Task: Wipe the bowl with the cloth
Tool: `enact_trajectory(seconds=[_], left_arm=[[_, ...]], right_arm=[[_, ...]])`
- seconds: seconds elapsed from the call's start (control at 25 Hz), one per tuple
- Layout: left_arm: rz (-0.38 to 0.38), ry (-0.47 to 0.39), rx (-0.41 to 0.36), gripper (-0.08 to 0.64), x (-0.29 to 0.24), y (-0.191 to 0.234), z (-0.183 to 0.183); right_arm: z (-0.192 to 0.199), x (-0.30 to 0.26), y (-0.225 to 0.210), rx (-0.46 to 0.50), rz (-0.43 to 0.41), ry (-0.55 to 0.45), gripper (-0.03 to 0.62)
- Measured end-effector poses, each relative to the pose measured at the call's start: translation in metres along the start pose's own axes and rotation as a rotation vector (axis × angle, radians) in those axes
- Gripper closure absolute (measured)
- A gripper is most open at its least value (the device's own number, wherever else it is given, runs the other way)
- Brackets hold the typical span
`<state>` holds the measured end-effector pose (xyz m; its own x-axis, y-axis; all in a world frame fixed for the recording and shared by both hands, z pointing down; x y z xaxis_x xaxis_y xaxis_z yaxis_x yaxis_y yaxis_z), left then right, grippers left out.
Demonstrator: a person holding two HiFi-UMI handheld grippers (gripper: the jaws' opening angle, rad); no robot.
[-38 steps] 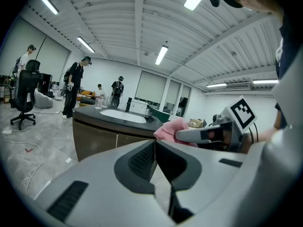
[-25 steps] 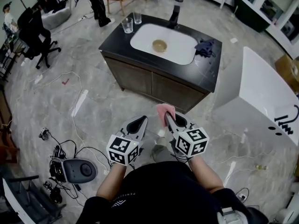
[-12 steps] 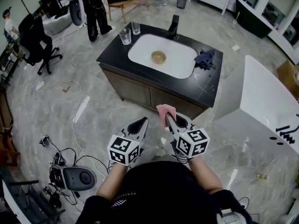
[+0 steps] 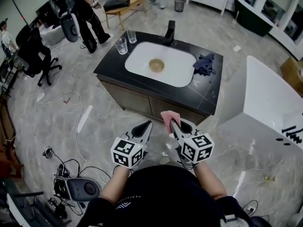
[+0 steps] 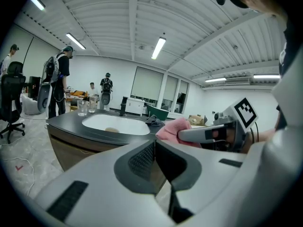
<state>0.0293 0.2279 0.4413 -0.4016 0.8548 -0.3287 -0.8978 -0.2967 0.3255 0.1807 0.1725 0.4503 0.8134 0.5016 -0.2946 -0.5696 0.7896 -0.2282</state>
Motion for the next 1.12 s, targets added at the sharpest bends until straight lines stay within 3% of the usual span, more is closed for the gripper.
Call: enact_trajectory(seconds=[0.72, 1.12], left_arm=[[0.093, 0.040, -0.012, 0.548, -0.050, 0.015, -0.017], [0.119, 0.074, -0.016, 0.548, -0.085, 0.070, -0.051]], right_arm=[[-0.008, -0.012, -0.032, -0.038, 0.084, -0.016, 0.543], [-0.031, -0.075, -0.058, -0.075, 0.117, -0.006, 0.543]])
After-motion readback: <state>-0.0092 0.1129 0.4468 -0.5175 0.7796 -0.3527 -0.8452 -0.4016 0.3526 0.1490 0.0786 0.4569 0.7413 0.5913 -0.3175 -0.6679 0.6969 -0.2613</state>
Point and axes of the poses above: the fingertips, and each gripper's own axes: x backward along the fingers, y to its left, z out of its underside, the point moved 6 cm from there along x, backward along the fingers, and after that the axes turned 8 degrees about x, right-handed, at the moved point
